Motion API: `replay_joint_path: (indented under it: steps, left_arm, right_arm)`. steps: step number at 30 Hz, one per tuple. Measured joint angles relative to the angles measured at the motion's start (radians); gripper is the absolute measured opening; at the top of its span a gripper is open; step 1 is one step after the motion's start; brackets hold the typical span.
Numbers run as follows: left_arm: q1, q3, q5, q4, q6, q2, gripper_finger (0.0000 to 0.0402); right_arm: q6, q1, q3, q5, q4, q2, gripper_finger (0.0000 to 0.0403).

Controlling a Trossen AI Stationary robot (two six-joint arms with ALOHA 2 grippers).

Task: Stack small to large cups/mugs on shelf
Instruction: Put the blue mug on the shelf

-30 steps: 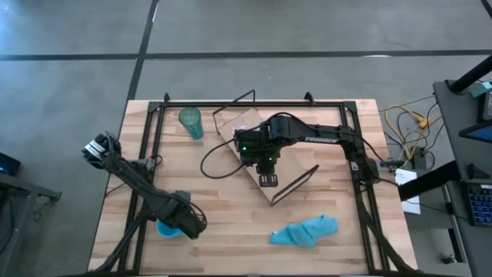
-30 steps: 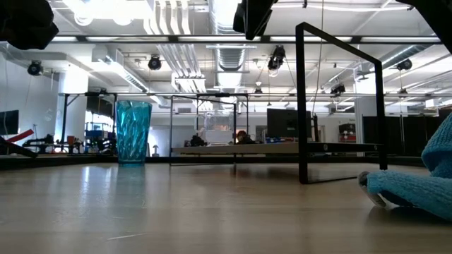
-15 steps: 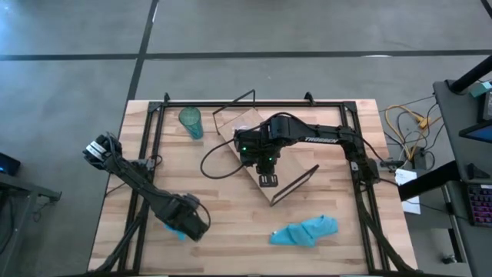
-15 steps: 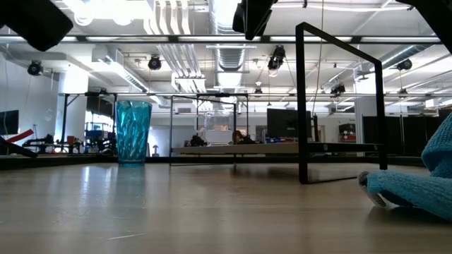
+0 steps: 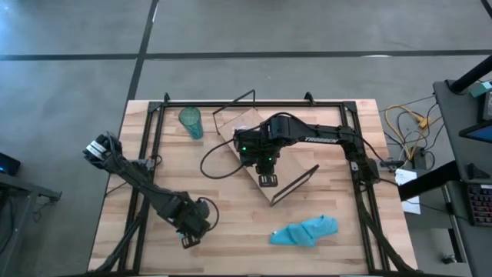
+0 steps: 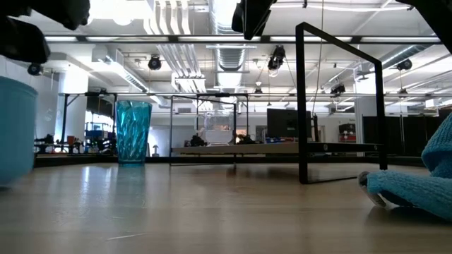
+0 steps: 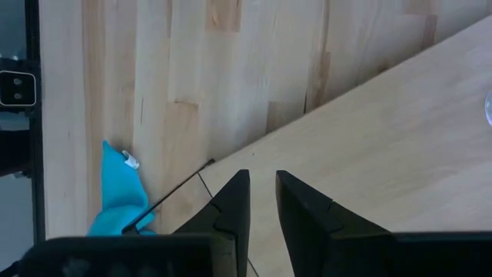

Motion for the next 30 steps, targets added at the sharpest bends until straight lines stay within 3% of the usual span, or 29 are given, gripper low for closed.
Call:
replay_joint_path:
  steps: [5,14,19,22,30]
  left_arm:
    - [0.036,0.004,-0.071,0.0,0.127,0.0,0.0001]
    - [0.159,0.035,-0.071,-0.043,0.271,0.0,0.0001]
    - [0.243,0.098,-0.064,-0.106,0.332,0.0,0.0001]
    - [0.291,0.14,-0.074,-0.143,0.46,0.0,0.0001]
    - [0.41,0.221,-0.135,-0.158,0.824,0.003,0.0001]
  right_arm:
    - [-0.002,0.0,0.0,0.0,0.001,0.0,0.0058]
    - [-0.019,-0.003,0.0,0.005,-0.003,-0.015,0.0051]
    - [0.01,-0.006,0.0,0.139,-0.01,-0.063,0.0052]
    - [0.031,-0.012,0.0,0.205,-0.01,-0.098,0.0052]
    - [0.138,-0.025,0.0,0.21,-0.009,-0.202,0.0052]
